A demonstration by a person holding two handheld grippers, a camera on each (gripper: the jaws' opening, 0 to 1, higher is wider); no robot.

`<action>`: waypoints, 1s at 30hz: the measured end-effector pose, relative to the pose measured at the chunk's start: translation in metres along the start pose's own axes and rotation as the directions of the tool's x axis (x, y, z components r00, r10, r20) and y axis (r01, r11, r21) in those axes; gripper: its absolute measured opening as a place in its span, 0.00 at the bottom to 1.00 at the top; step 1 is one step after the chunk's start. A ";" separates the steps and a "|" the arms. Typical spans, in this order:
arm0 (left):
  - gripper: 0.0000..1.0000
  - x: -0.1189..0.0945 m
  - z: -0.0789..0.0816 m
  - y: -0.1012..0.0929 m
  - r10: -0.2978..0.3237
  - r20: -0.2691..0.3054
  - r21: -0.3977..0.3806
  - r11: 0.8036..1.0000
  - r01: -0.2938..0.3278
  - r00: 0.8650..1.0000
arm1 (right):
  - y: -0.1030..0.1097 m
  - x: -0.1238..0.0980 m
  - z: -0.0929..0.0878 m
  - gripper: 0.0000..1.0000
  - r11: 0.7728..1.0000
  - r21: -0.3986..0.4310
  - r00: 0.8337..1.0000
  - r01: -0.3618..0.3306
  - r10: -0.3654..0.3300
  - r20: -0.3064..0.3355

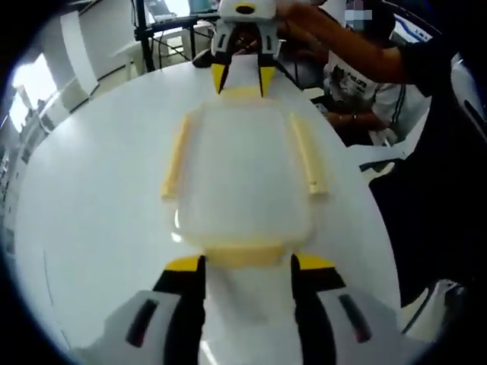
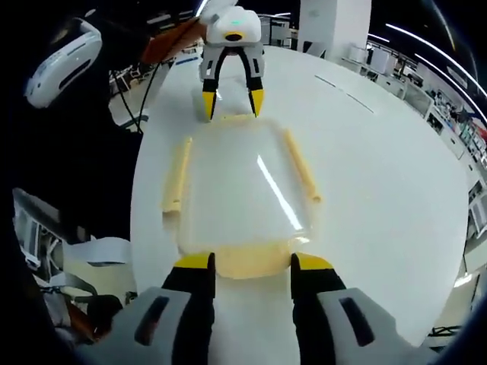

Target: Snap each plastic latch of the storage box into its locked position after aligning the lid with the box until every specified latch is closed and the lid sits flush.

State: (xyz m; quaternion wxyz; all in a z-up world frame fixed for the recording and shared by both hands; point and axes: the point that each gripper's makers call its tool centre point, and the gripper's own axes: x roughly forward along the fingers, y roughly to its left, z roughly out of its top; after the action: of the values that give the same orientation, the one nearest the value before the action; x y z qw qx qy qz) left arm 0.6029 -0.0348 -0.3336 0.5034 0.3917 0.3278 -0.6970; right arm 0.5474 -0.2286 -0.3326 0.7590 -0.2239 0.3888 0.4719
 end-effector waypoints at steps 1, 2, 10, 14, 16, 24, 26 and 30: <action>0.46 0.001 0.000 0.001 0.005 0.001 0.006 1.000 -0.005 1.000 | 0.000 0.000 0.000 0.39 1.000 0.000 1.000 0.000 0.000 0.004; 0.44 0.001 0.000 0.002 0.008 0.001 0.011 1.000 -0.008 1.000 | 0.001 0.000 0.000 0.39 1.000 0.001 1.000 -0.001 0.001 0.004; 0.38 0.000 0.003 0.010 0.058 0.040 0.069 0.996 -0.061 0.997 | 0.004 0.000 -0.002 0.39 1.000 0.015 1.000 -0.001 0.001 0.005; 0.36 -0.006 0.005 0.010 0.065 0.072 0.070 0.995 -0.070 0.995 | 0.003 -0.001 -0.003 0.39 1.000 0.019 1.000 -0.002 0.002 0.007; 0.36 -0.005 0.005 0.011 0.062 0.078 0.061 0.996 -0.067 0.995 | 0.002 0.000 -0.003 0.39 1.000 0.018 1.000 -0.004 0.004 0.004; 0.35 -0.005 0.008 0.010 0.072 0.105 0.075 0.994 -0.080 0.992 | 0.004 -0.001 -0.005 0.39 1.000 0.023 1.000 -0.002 0.002 -0.007; 0.35 -0.006 0.008 0.010 0.074 0.106 0.073 0.994 -0.082 0.992 | 0.004 -0.001 -0.005 0.39 1.000 0.022 1.000 -0.002 0.002 -0.007; 0.35 -0.006 0.007 0.009 0.078 0.102 0.071 0.994 -0.086 0.992 | 0.005 -0.001 -0.003 0.39 1.000 0.021 1.000 -0.004 0.005 -0.010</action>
State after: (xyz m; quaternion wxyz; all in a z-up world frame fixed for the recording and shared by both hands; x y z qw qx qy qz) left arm 0.6109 -0.0408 -0.3257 0.5320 0.3886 0.2596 -0.7061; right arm 0.5413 -0.2289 -0.3341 0.7583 -0.2172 0.3982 0.4683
